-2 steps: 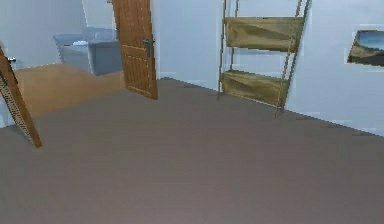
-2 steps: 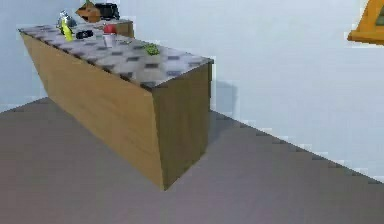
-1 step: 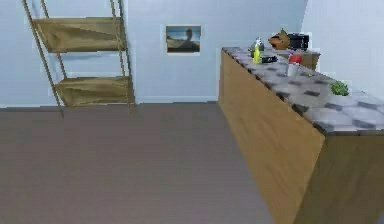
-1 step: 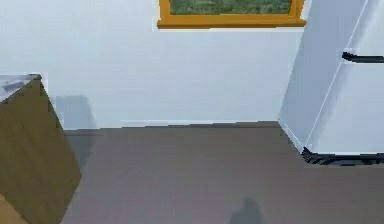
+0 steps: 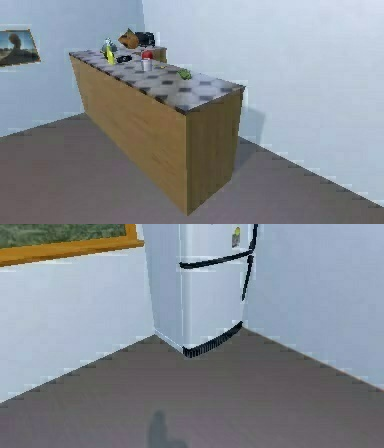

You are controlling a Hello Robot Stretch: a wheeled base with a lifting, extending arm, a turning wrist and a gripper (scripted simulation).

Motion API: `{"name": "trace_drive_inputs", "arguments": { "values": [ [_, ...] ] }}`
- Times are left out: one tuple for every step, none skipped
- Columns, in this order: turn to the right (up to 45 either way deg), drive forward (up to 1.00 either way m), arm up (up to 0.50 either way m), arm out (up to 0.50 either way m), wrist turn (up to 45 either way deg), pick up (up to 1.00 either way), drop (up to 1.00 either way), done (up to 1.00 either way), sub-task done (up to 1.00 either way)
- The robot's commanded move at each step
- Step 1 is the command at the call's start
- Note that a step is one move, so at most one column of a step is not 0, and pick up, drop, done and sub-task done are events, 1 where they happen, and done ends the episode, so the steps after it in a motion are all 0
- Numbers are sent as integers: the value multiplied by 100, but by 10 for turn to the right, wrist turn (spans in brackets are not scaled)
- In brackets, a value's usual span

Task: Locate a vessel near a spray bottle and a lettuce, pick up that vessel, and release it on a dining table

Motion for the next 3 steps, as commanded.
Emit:
{"name": "trace_drive_inputs", "arguments": {
  "values": [
    [0, 20, 0, 0, 0, 0, 0, 0, 0],
    [-450, 0, 0, 0, 0, 0, 0, 0, 0],
    [-150, 0, 0, 0, 0, 0, 0, 0, 0]
  ]
}}
